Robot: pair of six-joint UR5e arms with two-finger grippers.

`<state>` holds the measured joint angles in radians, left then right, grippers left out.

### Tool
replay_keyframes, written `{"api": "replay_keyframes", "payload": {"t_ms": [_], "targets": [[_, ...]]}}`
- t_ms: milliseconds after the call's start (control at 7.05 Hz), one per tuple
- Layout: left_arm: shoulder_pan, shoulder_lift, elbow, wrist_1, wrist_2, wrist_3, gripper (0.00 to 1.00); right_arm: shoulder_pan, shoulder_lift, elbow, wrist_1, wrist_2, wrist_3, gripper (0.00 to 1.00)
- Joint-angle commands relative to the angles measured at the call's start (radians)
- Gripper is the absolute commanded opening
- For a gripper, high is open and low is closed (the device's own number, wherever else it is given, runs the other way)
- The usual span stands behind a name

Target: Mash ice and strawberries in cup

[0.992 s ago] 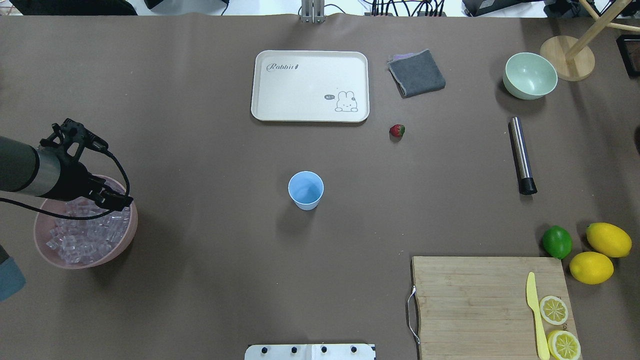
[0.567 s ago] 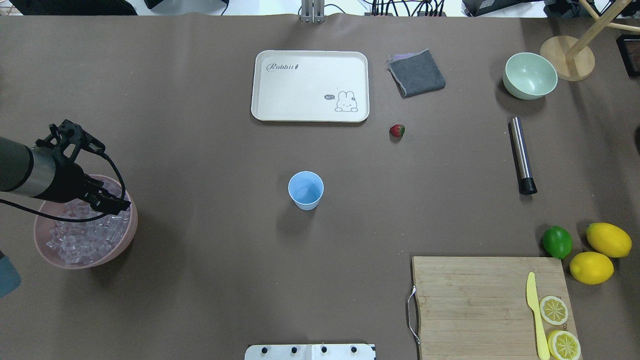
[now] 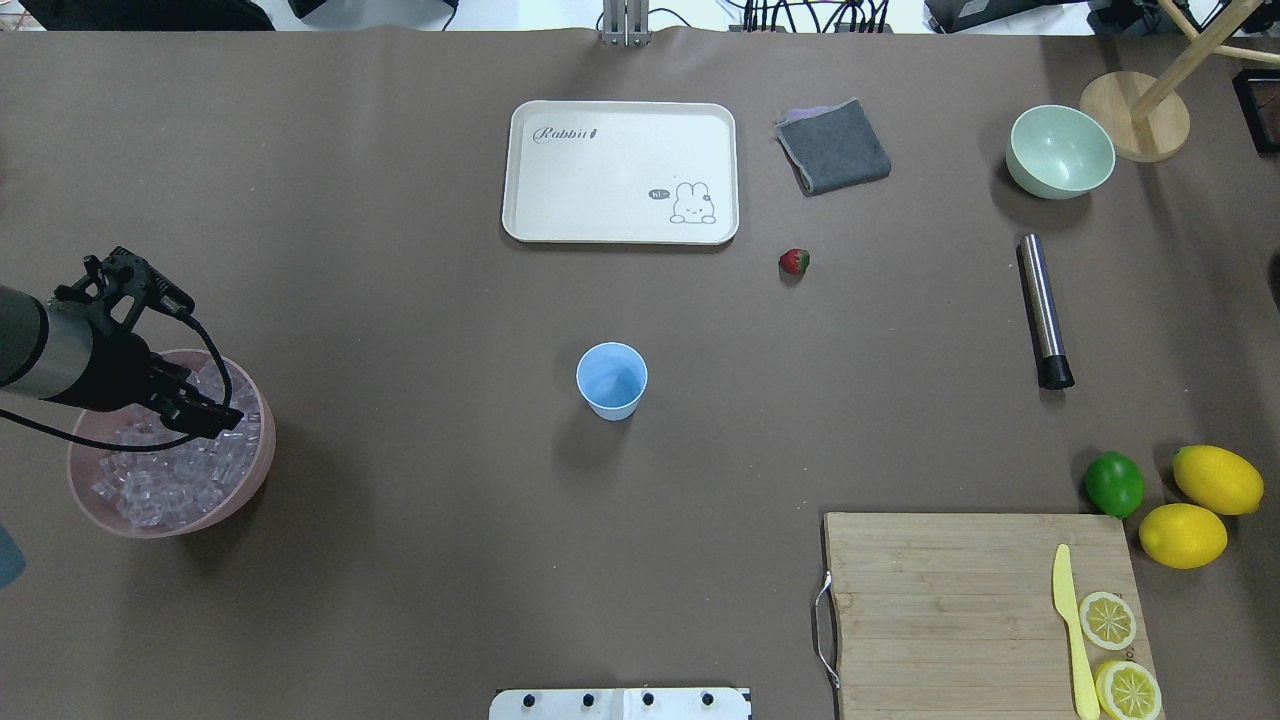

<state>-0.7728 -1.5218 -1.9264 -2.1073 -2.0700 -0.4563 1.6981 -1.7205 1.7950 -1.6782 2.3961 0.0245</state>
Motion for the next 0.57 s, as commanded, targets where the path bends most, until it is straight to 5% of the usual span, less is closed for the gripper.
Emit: {"api": "replay_keyframes", "payload": {"t_ms": [0, 425], "targets": [[0.004, -0.003, 0.009, 0.000, 0.005, 0.002, 0.90, 0.000, -0.001, -0.003, 0.000, 0.000, 0.000, 1.00], [0.013, -0.023, 0.030, 0.000, 0.007, 0.001, 0.90, 0.000, -0.004, -0.006, 0.000, 0.000, 0.000, 1.00]]}}
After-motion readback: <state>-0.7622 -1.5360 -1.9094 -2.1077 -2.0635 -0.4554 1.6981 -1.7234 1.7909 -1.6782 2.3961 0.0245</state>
